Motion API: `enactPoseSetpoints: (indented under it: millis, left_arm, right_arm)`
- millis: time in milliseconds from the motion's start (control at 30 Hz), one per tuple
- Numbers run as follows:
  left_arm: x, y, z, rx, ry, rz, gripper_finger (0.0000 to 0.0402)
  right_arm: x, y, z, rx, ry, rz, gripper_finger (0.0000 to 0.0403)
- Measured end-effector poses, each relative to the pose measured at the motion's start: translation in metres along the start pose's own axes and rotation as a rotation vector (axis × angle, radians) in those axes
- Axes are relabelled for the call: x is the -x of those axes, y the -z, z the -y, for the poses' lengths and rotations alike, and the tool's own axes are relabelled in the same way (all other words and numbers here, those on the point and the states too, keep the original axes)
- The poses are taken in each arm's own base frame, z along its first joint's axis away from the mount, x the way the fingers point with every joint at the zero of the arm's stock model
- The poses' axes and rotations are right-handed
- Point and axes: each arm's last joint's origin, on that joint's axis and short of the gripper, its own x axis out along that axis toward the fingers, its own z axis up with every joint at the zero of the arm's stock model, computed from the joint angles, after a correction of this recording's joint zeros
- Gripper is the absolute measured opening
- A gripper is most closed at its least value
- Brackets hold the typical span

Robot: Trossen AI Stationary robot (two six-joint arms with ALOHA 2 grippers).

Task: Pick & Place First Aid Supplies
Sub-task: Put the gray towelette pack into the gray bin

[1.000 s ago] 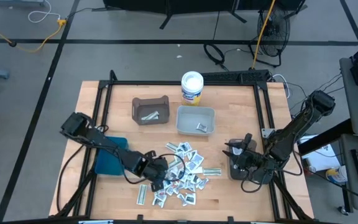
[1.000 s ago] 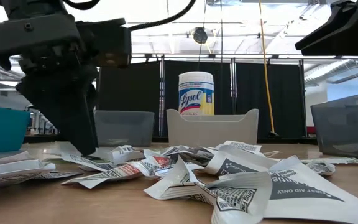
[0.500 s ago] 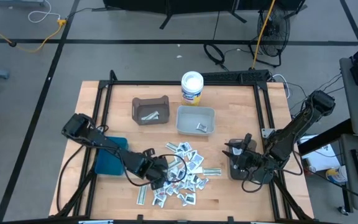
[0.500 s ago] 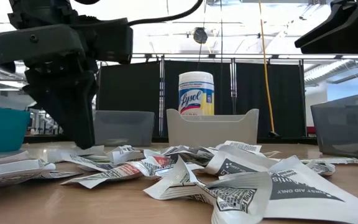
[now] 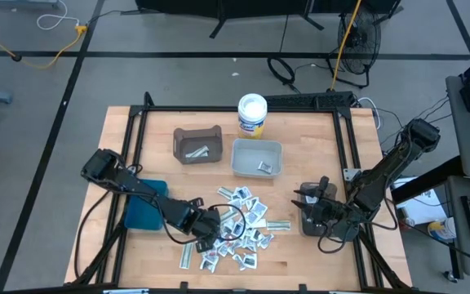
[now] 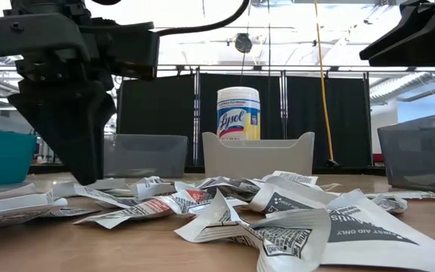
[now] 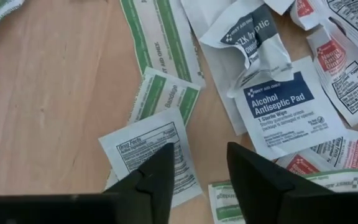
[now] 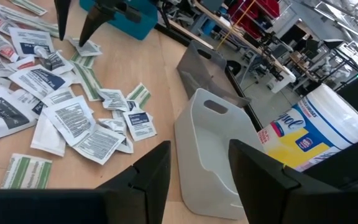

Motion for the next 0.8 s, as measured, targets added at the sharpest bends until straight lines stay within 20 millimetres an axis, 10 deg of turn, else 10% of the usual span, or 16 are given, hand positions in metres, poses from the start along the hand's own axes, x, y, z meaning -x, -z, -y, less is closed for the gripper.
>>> enactPoseSetpoints:
  millis: [200, 800]
  left_arm:
    - [0.0001, 0.0007, 0.0002, -0.003, 0.010, -0.015, 0.0191]
    - [0.0000, 0.0011, -0.0004, -0.019, 0.002, -0.015, 0.0104]
  right_arm:
    - [0.0000, 0.0000, 0.0000, 0.000, 0.000, 0.000, 0.0155]
    - [0.0000, 0.0000, 0.0000, 0.000, 0.000, 0.000, 0.0155]
